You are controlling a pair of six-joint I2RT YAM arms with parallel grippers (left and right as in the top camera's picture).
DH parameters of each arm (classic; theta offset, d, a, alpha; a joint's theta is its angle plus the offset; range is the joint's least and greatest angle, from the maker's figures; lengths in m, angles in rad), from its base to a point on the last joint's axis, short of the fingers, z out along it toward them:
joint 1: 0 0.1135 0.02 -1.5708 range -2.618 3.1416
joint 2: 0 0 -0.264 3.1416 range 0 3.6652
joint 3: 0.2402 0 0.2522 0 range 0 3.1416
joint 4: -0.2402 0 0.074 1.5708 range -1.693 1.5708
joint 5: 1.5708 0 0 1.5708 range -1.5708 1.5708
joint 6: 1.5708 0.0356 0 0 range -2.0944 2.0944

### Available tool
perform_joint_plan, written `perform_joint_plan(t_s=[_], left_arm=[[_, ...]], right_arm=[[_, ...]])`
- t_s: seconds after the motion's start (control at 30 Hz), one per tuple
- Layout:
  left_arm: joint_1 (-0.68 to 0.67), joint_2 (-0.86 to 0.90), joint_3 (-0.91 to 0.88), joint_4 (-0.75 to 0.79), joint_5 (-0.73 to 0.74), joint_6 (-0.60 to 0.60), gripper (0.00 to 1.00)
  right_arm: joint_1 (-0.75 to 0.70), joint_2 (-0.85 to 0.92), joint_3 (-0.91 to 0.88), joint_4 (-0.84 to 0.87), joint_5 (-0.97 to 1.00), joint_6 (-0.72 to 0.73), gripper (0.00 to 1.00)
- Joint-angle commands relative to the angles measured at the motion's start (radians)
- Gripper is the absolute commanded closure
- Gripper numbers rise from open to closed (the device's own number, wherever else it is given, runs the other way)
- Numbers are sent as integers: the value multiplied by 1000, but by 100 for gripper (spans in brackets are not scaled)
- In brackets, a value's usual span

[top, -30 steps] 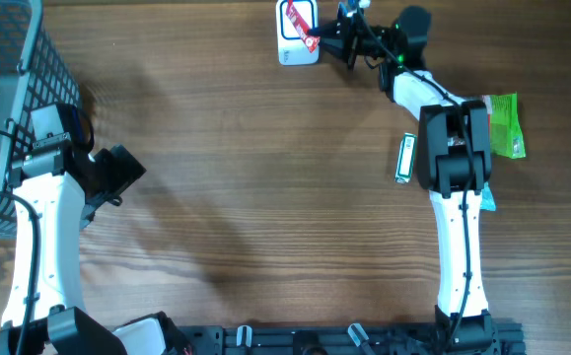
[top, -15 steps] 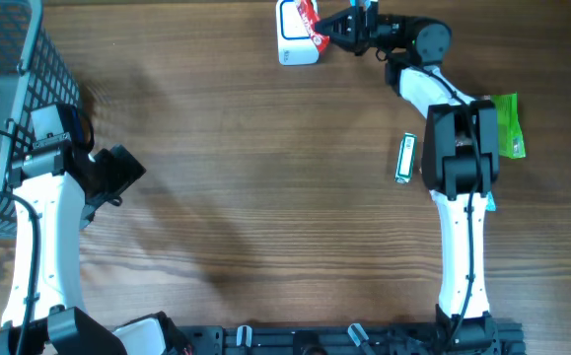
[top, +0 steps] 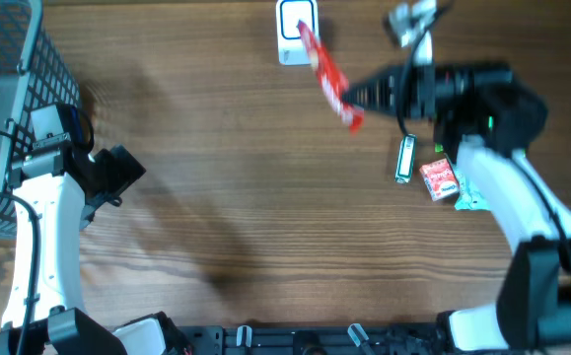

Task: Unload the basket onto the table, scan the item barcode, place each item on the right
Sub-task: 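Carry the Nescafe stick right and drop it beside the green bags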

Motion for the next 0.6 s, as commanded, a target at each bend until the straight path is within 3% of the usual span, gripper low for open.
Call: perform_joint_plan(t_s=[0.0,0.07,0.2,0.27,0.4,0.43,0.57], left_arm=[[5,-7,-3,2,-5,-10,0],[5,-7,-3,2,-5,-10,0],[5,-7,-3,2,-5,-10,0],[5,-7,-3,2,-5,-10,0],[5,-7,-3,2,-5,-10,0],[5,-7,-3,2,-5,-10,0],[5,-7,-3,2,-5,-10,0]], right_arm=[[-63,-72,-237,76,-42,-94,95],[-132,-46,-367,58,-38,-203,95],[-245,-5,-416,-70,-65,-470,95],[-316,2,-416,-86,-39,-497,95],[-477,2,-416,-309,209,-467,95],[-492,2,-416,-366,274,-494,90],[-499,2,-416,-732,531,-891,95]])
